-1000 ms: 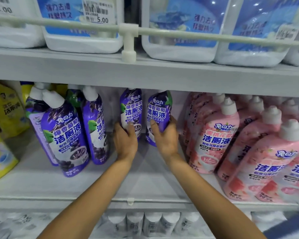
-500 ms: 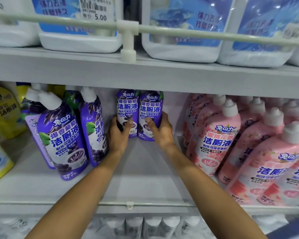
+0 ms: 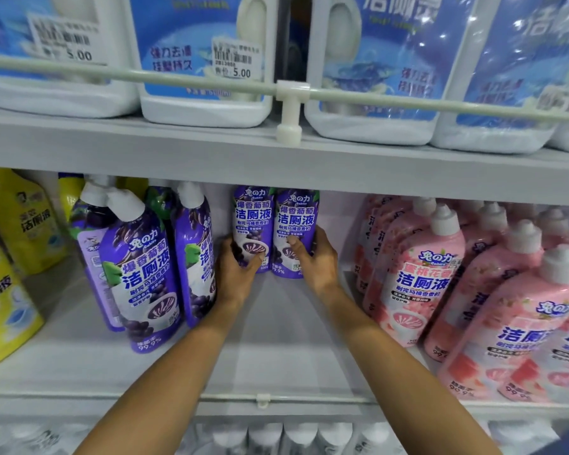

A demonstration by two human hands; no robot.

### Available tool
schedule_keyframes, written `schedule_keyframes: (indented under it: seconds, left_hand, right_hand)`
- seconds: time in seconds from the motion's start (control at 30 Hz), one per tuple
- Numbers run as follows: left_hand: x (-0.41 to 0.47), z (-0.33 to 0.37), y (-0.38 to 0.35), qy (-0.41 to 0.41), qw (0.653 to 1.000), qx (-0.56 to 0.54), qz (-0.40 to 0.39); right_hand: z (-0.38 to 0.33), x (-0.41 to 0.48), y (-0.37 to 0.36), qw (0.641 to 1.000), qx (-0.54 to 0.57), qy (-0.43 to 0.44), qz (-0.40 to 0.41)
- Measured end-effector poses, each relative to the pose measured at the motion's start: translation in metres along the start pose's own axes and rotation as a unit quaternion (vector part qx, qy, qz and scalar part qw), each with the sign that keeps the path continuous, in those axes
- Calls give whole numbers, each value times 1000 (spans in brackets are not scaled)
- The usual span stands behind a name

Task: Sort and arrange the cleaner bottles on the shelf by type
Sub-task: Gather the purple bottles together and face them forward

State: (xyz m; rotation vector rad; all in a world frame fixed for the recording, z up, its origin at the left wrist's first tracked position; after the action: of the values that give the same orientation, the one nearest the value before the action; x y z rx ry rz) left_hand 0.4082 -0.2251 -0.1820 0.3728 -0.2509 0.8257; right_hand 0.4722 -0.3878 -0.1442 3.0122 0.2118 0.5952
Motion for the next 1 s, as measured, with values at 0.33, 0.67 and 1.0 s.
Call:
schedule_keyframes:
  seconds: [0.33,0.67,1.0]
  left_hand:
    - [3,-3,0,-20,999,26,11]
    - [11,-5,6,-30,998,48,6]
    - [13,-8,17,-7,998,54,-4]
  right_hand:
    - [12,3,-2,999,-15,-10,44]
    - [19,7,-2,999,32,-16,7]
    - [14,3,-11,999,27,-18,6]
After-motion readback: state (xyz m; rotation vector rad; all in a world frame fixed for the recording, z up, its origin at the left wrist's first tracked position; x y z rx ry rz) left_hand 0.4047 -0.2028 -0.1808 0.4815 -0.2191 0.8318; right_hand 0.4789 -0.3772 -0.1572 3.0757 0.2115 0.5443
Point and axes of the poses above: each hand's wrist, its own x-axis towards the middle knuckle, its own y-axis out of the back of the hand, z = x × y, the point moved 1 cm from there along x, towards the middle knuckle, and after that the axes turned 8 degrees about x, right-handed, at the moved point
